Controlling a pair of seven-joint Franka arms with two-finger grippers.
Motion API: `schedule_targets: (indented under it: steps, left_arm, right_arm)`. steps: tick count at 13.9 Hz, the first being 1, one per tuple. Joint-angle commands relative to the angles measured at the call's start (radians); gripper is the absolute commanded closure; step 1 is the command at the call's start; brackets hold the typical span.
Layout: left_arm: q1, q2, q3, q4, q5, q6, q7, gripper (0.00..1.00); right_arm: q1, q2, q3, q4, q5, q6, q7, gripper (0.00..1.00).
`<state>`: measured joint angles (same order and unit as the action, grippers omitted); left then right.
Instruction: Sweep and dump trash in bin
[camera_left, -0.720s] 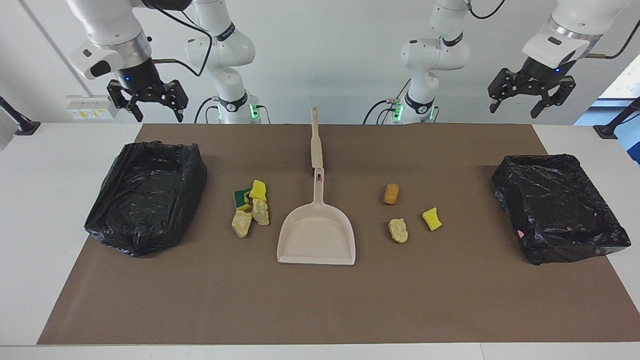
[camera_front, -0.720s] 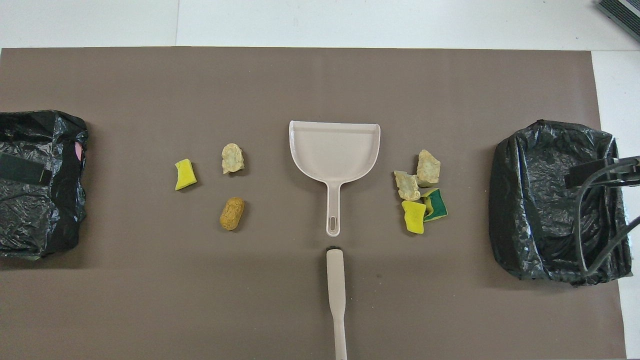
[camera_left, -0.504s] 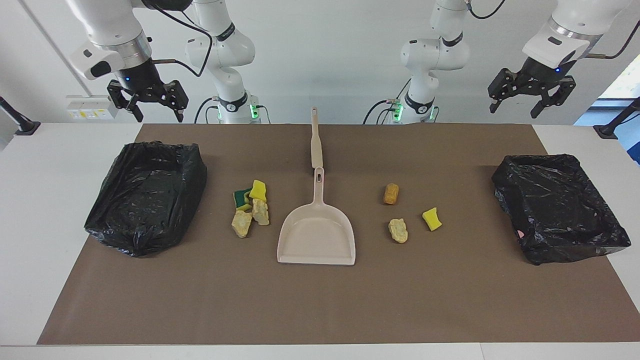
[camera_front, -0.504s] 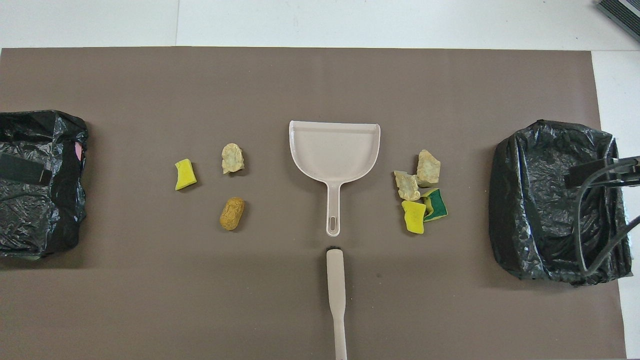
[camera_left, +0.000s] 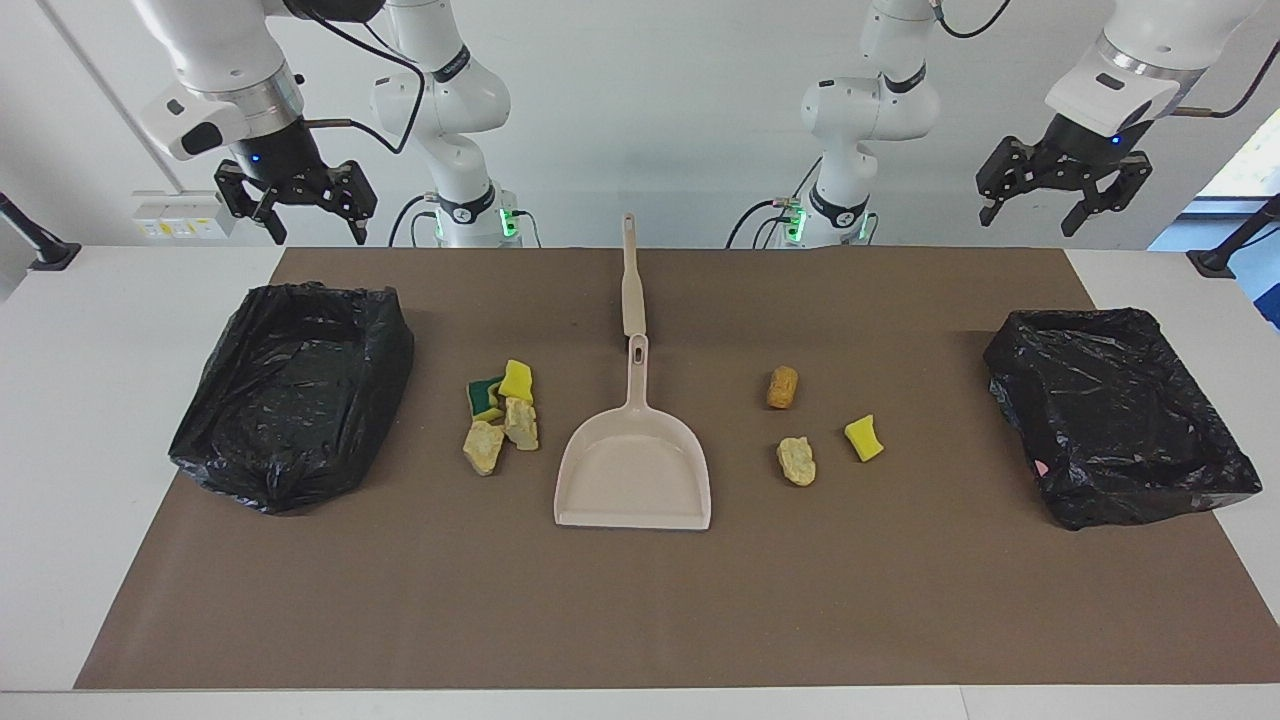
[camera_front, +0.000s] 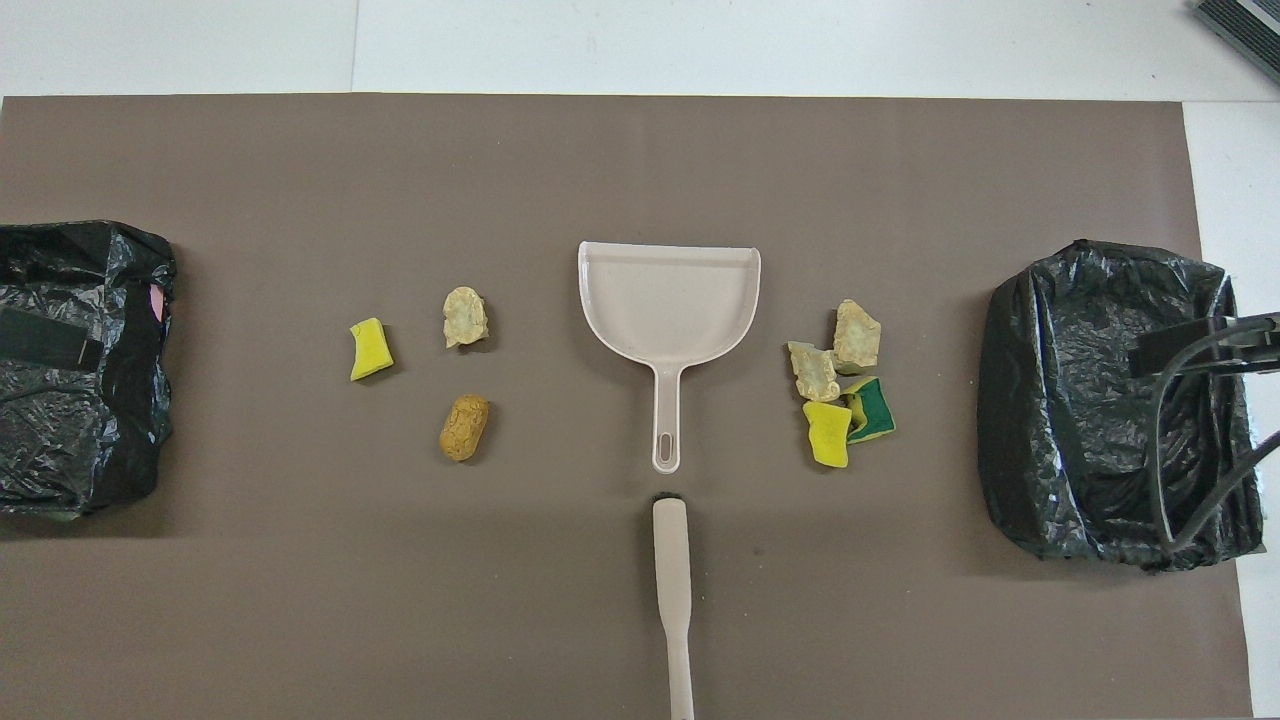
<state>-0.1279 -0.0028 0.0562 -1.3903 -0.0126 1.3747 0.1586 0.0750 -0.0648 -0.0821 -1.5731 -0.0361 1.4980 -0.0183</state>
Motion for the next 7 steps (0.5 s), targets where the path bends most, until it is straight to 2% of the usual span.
schedule_targets:
  steps: [1, 7]
  left_arm:
    - [-0.012, 0.000, 0.010, 0.013, 0.002, -0.020, 0.002, 0.00]
    - [-0.012, 0.000, 0.011, 0.013, 0.002, -0.020, 0.002, 0.00]
  right_arm:
    - [-0.014, -0.015, 0.004, -0.027, 0.010, 0.028, -0.029, 0.00]
    - [-0.014, -0.015, 0.002, -0.027, 0.008, 0.037, -0.029, 0.00]
